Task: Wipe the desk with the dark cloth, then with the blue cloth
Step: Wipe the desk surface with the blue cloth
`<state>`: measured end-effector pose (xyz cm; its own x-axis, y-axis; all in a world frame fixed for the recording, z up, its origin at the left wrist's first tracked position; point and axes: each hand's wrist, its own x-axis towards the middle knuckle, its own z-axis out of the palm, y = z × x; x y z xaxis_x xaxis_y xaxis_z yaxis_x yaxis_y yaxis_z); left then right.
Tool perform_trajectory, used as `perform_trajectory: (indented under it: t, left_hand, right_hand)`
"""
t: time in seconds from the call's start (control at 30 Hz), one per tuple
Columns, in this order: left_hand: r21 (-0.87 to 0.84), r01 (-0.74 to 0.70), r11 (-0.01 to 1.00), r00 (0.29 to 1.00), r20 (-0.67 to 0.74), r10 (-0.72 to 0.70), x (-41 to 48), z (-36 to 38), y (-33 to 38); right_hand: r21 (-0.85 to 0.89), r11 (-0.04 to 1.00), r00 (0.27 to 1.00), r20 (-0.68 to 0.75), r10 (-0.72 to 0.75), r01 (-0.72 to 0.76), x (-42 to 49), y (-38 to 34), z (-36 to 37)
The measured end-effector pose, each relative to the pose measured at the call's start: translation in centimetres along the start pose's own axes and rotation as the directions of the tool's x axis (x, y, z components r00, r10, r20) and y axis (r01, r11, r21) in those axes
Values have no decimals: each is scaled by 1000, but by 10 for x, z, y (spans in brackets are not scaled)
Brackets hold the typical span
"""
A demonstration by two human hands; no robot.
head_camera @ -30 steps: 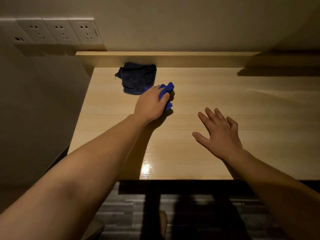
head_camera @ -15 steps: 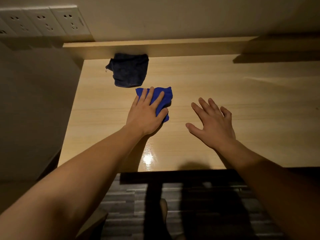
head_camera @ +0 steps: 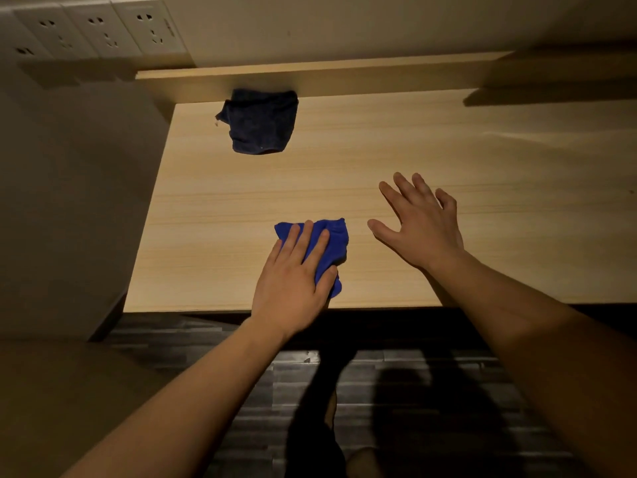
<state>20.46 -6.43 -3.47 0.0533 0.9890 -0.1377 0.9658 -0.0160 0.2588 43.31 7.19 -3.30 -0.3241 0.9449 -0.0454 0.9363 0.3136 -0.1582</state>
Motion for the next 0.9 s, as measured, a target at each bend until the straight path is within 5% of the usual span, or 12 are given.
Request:
perform_trajectory:
  t: [0.27,0.47,0.63,0.8,0.9]
  left_hand:
    - [-142,-21,990,988,-156,-1,-46,19,19]
    - [-577,73,813,973,-139,-186,-6,-41,28]
    - [-420,-70,905,943,-324,-77,127,-69,19]
    - [-74,53,996,998,-18,-55,231,-70,6]
    - [-100,86,991,996,-20,-89,222,-69,-15]
  right_hand:
    - [5,1000,1000,10,-4,3,-2,1,-1]
    - [-6,1000,999,32,7,-6,-2,1,-2]
    - [1,1000,999,42,11,-11,-1,0,-2]
    - [4,1000,998,59,8,-9,0,2,-4]
    - [10,1000,995,94,18,-19,0,1,-6]
